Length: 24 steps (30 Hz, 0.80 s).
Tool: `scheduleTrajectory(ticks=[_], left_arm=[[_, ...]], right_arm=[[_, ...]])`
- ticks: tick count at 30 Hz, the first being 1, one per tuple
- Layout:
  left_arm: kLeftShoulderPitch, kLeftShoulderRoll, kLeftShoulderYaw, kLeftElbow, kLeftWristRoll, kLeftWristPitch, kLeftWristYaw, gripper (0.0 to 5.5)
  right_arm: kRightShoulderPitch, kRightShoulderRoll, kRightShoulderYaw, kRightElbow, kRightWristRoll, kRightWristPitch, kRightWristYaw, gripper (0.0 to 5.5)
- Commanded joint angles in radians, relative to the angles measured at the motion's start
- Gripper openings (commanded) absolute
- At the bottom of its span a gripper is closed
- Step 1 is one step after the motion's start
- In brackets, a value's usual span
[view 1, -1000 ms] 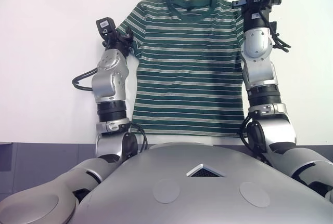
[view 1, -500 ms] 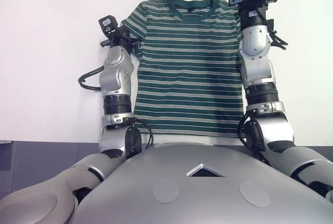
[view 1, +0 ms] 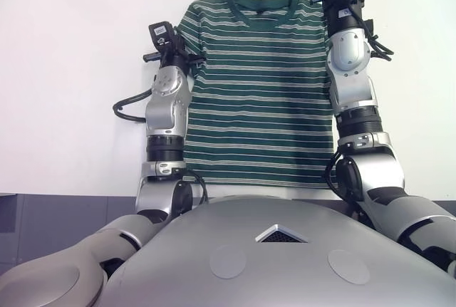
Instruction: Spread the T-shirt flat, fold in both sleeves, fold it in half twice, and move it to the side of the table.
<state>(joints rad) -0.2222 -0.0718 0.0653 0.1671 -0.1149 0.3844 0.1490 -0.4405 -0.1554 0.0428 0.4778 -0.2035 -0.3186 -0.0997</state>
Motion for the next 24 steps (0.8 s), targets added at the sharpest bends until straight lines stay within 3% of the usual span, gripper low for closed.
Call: scheduleTrajectory(ticks=[1,12,18,24], left_arm=[[0.002,-0.022,-0.080,-0.057,0.047,0.003,-0.011,0.03],[-0.027,0.029,-0.305,-0.114,0.206,-0.013,-0.117,0.03],[-0.038,-0.018,-0.280,0.046,0.154,0.043,-0.172,0.03],[-0.065,-0.040,-0.252,-0.073,0.088,-0.068,-0.207,1.08]], right_arm=[[-0.018,-0.001,-0.002,-0.003,-0.001,0.000,0.000,1.67],[-0.012,0.013,-0.006,-0.009,-0.001,0.004,-0.026,1.67],[-0.007,0.021,-0.009,-0.008,0.002,0.006,-0.041,1.67],[0.040,0.015,-0.031,-0.066,0.014,0.019,-0.056,1.67]])
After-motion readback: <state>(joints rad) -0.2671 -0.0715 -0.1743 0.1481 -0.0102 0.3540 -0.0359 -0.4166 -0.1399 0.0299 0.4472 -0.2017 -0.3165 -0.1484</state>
